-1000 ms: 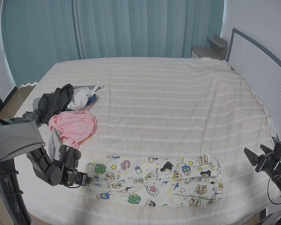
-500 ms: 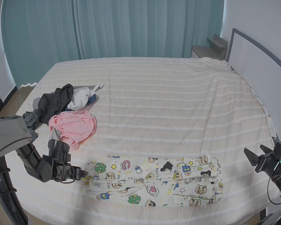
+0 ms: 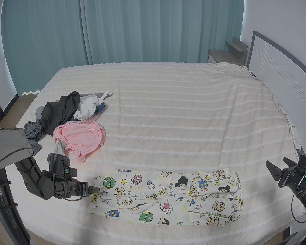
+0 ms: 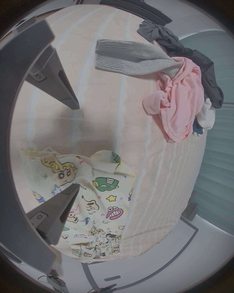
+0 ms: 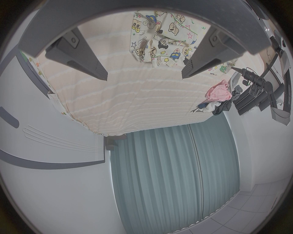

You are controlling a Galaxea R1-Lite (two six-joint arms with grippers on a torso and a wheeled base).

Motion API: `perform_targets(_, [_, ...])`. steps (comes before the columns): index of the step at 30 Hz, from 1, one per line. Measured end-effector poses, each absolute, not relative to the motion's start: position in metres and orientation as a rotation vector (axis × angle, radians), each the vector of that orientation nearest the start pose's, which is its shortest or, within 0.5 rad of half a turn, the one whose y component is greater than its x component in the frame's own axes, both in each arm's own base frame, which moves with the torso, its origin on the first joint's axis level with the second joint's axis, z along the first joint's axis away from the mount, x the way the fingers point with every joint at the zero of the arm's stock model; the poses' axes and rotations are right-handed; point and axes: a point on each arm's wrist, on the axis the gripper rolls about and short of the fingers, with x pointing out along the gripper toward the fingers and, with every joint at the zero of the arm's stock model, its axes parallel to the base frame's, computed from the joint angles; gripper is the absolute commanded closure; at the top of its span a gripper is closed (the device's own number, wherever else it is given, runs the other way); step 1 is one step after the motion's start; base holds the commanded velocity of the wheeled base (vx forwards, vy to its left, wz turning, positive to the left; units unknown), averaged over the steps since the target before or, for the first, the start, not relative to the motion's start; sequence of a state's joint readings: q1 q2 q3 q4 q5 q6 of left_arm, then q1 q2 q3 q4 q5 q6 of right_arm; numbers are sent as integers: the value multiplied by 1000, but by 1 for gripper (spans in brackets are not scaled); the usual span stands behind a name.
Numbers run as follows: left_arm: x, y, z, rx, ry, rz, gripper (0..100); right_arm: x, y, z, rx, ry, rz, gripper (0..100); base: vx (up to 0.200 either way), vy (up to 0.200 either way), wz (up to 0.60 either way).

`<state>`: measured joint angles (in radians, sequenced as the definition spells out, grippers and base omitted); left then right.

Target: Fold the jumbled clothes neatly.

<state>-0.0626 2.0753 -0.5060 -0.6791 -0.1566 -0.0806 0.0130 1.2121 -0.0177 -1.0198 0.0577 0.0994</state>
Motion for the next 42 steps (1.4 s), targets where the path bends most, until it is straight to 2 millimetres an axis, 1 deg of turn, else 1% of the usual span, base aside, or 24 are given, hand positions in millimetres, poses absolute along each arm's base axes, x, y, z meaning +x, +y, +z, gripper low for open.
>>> perform_targets(3, [292,-22,4,-117,823,-182,0,130,3,128,103,178,62,0,0,0,0])
perform_targets(5, [294,-24,0,-117,806,-188,0,130,3,128,103,177,62,0,0,0,0])
perform_targets(9, [293,-29,-12,-118,829,-205,0,130,5,129,103,177,73,0,0,0,0])
perform_targets(13, [290,-36,-19,-109,856,-228,0,129,8,129,103,177,97,0,0,0,0])
perform_targets(22, [292,-54,-20,-67,846,-268,0,129,9,129,102,178,109,0,0,0,0])
perform_targets(26, [294,-59,-19,-58,832,-274,0,129,13,129,104,178,133,0,0,0,0])
perform_targets(34, [296,-62,-19,-58,824,-275,0,124,26,131,137,171,234,0,0,0,0])
perform_targets(42, [301,-60,-19,-62,816,-268,0,119,35,134,194,163,309,0,0,0,0])
